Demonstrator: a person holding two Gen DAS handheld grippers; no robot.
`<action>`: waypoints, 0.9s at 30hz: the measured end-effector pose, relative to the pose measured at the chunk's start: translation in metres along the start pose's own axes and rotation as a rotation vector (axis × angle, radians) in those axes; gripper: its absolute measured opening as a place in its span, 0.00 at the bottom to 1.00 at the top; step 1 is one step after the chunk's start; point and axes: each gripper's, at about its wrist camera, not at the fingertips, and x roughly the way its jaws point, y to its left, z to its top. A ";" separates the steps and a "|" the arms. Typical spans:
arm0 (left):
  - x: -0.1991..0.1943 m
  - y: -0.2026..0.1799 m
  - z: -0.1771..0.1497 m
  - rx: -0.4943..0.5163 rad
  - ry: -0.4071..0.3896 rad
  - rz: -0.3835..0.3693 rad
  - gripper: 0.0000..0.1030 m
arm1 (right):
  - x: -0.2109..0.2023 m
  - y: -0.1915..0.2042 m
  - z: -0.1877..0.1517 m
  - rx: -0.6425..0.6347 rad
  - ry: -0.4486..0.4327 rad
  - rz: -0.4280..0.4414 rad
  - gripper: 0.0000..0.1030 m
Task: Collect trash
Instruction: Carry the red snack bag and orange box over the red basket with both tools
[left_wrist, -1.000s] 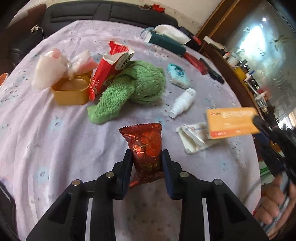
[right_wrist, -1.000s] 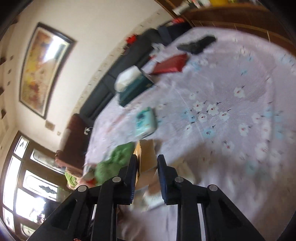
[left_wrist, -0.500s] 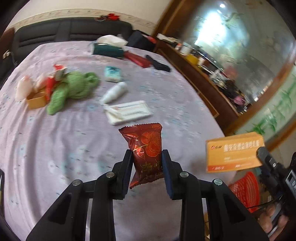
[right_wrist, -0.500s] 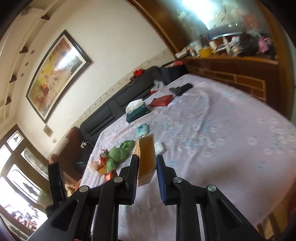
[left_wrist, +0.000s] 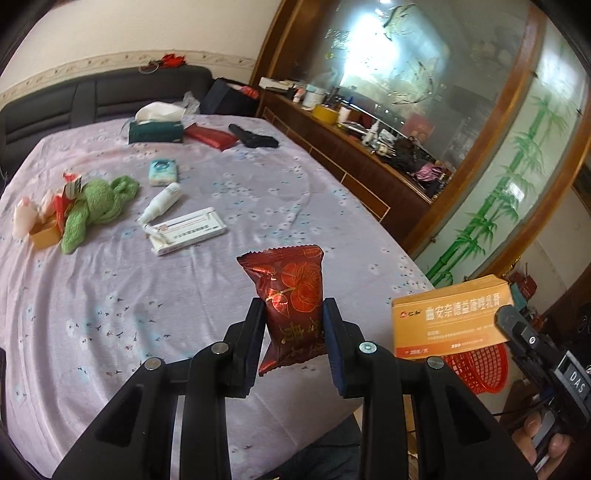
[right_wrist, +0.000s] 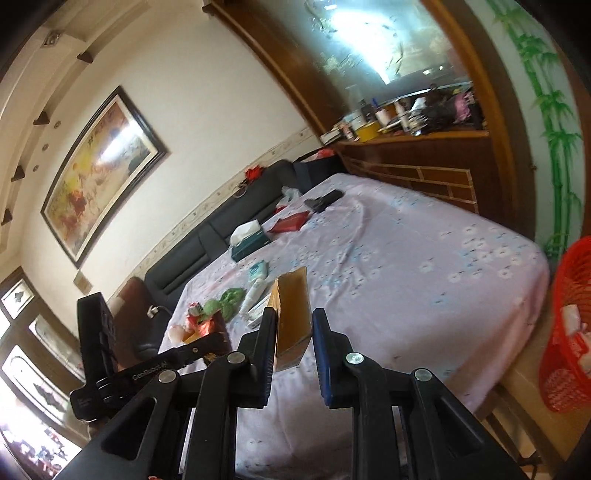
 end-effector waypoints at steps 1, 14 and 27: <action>-0.002 -0.005 0.000 0.011 -0.006 -0.001 0.29 | -0.008 -0.001 0.001 -0.005 -0.012 -0.008 0.20; -0.031 -0.061 -0.001 0.157 -0.075 -0.026 0.29 | -0.080 -0.011 0.009 0.015 -0.169 -0.086 0.20; -0.048 -0.112 0.000 0.265 -0.114 -0.138 0.29 | -0.150 -0.015 0.014 0.026 -0.313 -0.205 0.20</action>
